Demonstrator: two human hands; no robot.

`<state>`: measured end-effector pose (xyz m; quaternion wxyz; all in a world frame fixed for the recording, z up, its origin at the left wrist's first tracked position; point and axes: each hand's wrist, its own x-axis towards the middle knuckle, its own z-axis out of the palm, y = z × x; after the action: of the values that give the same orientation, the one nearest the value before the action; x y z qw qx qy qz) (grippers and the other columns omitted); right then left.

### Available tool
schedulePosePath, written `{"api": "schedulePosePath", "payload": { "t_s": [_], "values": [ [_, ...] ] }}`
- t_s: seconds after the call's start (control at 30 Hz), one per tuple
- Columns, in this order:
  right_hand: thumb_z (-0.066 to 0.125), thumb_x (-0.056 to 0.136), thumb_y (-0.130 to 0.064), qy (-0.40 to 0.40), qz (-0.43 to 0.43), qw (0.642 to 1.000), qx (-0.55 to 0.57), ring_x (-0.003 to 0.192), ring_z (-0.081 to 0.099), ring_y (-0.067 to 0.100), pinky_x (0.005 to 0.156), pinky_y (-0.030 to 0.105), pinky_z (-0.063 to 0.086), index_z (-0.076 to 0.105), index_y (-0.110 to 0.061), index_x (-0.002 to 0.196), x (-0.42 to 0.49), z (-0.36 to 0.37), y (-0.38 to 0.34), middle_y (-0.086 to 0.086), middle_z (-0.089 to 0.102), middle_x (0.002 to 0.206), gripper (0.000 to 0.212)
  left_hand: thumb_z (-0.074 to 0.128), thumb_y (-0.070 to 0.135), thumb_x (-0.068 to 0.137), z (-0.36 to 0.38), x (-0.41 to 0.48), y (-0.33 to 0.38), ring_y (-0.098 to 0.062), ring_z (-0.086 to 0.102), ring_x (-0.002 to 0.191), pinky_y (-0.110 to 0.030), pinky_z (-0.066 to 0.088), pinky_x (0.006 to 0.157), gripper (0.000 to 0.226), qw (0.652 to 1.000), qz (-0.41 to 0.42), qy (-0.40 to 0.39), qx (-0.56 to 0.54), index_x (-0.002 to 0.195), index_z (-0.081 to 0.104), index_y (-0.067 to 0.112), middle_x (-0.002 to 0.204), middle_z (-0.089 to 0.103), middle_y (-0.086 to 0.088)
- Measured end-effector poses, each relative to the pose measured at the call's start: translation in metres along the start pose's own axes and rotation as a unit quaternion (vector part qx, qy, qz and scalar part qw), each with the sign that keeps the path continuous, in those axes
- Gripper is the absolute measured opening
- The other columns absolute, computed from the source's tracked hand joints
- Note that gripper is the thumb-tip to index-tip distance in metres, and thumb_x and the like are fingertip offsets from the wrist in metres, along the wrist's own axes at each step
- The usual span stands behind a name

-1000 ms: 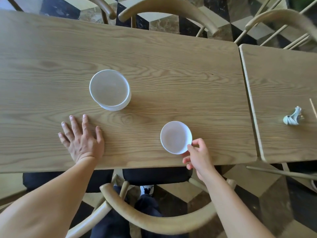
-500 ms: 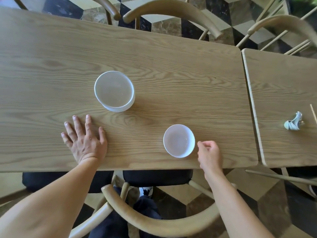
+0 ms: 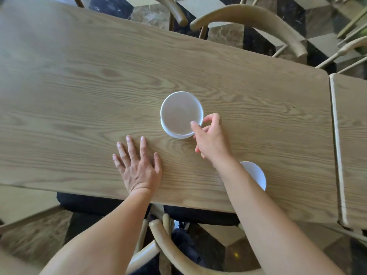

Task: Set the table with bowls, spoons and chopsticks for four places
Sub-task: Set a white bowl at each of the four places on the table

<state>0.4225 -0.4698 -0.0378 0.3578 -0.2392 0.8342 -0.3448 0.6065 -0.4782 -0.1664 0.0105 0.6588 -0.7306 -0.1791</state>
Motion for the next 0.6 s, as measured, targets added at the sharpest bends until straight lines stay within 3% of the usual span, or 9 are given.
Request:
{"api": "schedulePosePath", "payload": {
  "t_s": [0.03,0.1,0.17,0.33,0.43,0.6],
  "values": [
    [0.059,0.094,-0.034,0.026,-0.011,0.999,-0.033,0.063,0.063,0.027,0.053,0.036,0.051,0.042,-0.015,0.113,0.006,0.004,-0.001,0.010,0.068,0.085,0.032,0.029,0.057,0.093,0.000,0.000,0.000,-0.030,-0.008,0.155,-0.052,-0.009,0.123,0.069,1.000,0.000,-0.001,0.000,0.158,0.019,0.034,0.171,0.005,-0.005],
    [0.058,0.094,-0.031,0.054,-0.021,0.993,-0.101,0.085,0.062,0.032,0.073,0.038,0.047,0.044,-0.013,0.118,0.015,0.007,0.000,0.011,0.068,0.091,0.033,0.029,0.057,0.093,0.001,0.001,-0.001,-0.031,-0.008,0.155,-0.052,-0.010,0.123,0.070,1.000,0.001,-0.003,0.002,0.158,0.019,0.033,0.170,0.005,-0.006],
    [0.055,0.096,-0.027,0.060,-0.014,0.990,-0.125,0.092,0.059,0.033,0.072,0.034,0.039,0.047,-0.013,0.120,0.021,0.008,0.002,0.007,0.062,0.090,0.029,0.030,0.056,0.093,0.001,0.001,-0.001,-0.031,-0.007,0.155,-0.052,-0.010,0.122,0.070,1.000,0.002,-0.003,0.004,0.158,0.020,0.033,0.170,0.006,-0.006],
    [0.050,0.096,-0.019,0.077,-0.037,0.989,-0.122,0.080,0.060,0.032,0.065,0.034,0.038,0.050,-0.015,0.114,0.024,0.007,0.006,0.013,0.069,0.084,0.018,0.032,0.055,0.093,0.000,0.002,0.000,-0.032,-0.005,0.155,-0.051,-0.010,0.122,0.070,1.000,0.003,-0.002,0.000,0.158,0.022,0.032,0.170,0.008,-0.007],
    [0.051,0.096,-0.015,0.082,-0.071,0.988,-0.107,0.074,0.062,0.035,0.070,0.042,0.047,0.051,-0.013,0.109,0.021,0.007,0.007,0.016,0.067,0.075,0.014,0.033,0.055,0.093,0.000,0.002,0.000,-0.032,-0.004,0.155,-0.050,-0.011,0.122,0.069,1.000,0.003,0.002,0.001,0.157,0.023,0.032,0.170,0.010,-0.008],
    [0.050,0.094,-0.011,0.065,-0.094,0.990,-0.081,0.066,0.059,0.039,0.067,0.045,0.049,0.043,-0.016,0.097,0.020,0.002,0.006,0.021,0.065,0.073,0.009,0.034,0.055,0.093,0.002,0.002,-0.002,-0.031,-0.005,0.155,-0.049,-0.011,0.122,0.069,1.000,0.002,0.008,0.002,0.157,0.023,0.032,0.170,0.009,-0.007]
  ]
}}
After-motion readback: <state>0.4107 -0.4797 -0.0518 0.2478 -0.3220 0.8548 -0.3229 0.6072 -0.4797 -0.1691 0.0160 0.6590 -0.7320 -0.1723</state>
